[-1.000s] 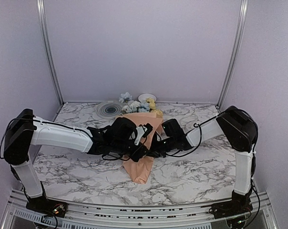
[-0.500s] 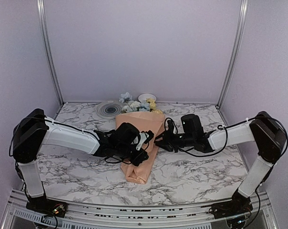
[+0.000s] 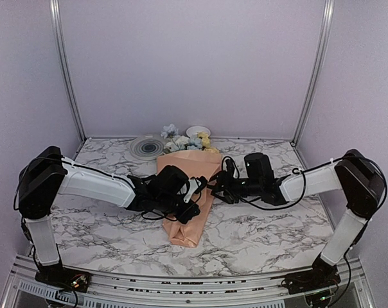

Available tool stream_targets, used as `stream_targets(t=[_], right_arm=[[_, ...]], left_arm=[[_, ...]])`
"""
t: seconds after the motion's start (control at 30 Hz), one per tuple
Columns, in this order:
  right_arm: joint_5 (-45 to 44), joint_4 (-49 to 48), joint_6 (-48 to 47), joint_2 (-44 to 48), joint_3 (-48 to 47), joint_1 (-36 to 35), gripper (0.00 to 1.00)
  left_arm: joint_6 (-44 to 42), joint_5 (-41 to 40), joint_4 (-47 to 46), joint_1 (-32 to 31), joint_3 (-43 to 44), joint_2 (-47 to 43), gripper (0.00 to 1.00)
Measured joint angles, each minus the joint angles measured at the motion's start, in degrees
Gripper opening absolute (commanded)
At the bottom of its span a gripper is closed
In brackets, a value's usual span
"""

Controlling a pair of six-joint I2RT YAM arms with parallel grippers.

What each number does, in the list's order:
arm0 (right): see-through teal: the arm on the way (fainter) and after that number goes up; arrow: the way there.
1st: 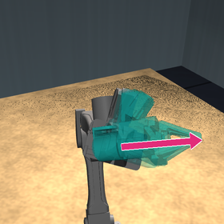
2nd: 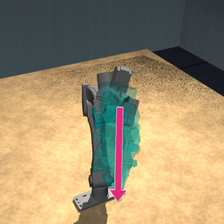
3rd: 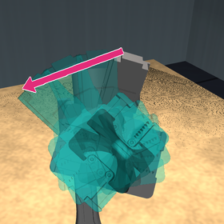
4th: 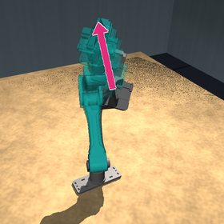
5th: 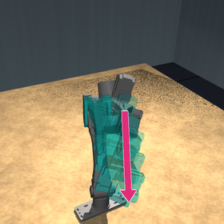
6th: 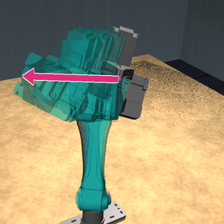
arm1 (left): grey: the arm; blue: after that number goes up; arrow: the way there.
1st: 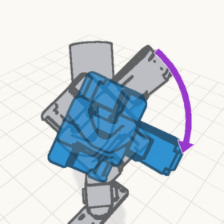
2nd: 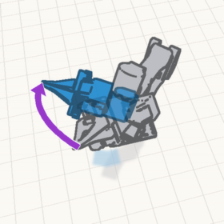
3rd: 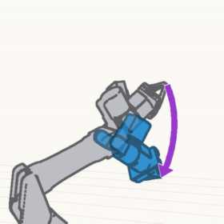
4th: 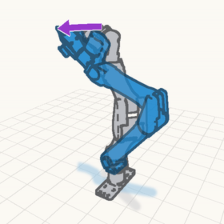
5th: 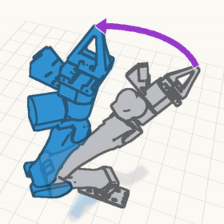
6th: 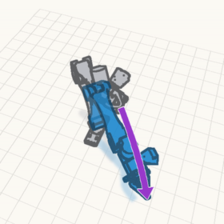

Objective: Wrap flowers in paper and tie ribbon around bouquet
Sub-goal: Fold the 2/3-folded wrapping paper at the center of the board, then pass from the left arm to the right

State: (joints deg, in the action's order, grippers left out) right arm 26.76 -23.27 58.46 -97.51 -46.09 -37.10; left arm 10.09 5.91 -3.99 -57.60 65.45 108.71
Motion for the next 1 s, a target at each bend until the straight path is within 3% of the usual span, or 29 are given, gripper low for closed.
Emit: stream_targets(t=[0.33, 0.67, 0.83, 0.93, 1.0], right_arm=[[-3.06, -0.68, -1.57, 12.35, 6.69, 0.7, 0.67], [0.09, -1.68, -1.79, 0.83, 2.03, -0.63, 0.55], [3.5, -0.79, -3.93, -5.38, -5.77, -2.54, 0.28], [5.25, -2.25, -3.1, -6.99, -6.21, -2.47, 0.05], [6.29, -2.93, -2.58, -8.15, -6.16, -2.21, 0.0]], left_arm=[[-0.04, -0.57, 0.17, 0.0, 0.09, 0.0, 0.0], [-0.04, -0.55, 0.96, 0.0, 0.7, 0.02, 0.0], [-0.07, -0.92, 1.16, 0.0, 0.72, 0.02, 0.0], [-0.2, -1.36, 1.42, 0.07, 0.74, 0.02, 0.0], [-0.28, -1.68, 1.49, 0.07, 0.74, 0.02, 0.01]])
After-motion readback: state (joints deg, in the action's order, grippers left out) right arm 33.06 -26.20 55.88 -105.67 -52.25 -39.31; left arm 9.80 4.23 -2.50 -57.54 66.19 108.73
